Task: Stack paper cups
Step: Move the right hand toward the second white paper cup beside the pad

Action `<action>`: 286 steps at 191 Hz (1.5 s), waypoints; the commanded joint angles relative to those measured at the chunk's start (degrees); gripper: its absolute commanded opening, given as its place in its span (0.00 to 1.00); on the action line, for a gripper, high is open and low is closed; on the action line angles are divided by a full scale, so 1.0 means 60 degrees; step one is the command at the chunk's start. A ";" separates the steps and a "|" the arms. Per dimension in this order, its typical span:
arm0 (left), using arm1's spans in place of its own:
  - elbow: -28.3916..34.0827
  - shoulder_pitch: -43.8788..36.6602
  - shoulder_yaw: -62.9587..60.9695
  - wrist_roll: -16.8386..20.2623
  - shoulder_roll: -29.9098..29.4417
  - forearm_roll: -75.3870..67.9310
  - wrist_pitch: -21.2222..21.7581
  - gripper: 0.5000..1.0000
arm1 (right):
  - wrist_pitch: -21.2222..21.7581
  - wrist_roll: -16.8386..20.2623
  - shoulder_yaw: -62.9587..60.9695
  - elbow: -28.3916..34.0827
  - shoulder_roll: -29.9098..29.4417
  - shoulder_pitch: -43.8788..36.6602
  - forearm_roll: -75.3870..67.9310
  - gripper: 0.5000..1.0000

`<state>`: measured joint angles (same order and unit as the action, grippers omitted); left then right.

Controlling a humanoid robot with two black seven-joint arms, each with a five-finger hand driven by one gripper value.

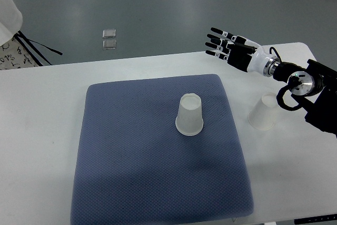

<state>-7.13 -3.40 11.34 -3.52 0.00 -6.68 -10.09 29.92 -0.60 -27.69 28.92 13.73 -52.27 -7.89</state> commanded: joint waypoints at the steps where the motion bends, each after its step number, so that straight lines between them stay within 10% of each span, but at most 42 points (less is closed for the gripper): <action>1: 0.0016 -0.0004 0.0000 0.0000 0.0000 0.0000 -0.0004 1.00 | -0.0006 -0.0003 0.0001 -0.0001 -0.0107 -0.0004 0.0026 0.85; 199: 0.0002 0.0099 0.0000 0.0000 0.0000 0.0000 -0.0004 1.00 | 0.0609 0.0012 0.0001 0.0028 0.1168 -0.0077 0.0260 0.85; 286: 0.0016 0.0099 -0.0015 0.0014 0.0000 0.0000 0.0011 1.00 | 0.0846 -0.1336 0.0016 0.0174 0.3541 -0.0692 0.6513 0.85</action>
<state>-7.08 -2.82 11.30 -3.51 0.00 -6.68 -10.08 35.00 -5.84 -27.64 29.29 32.89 -55.16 20.12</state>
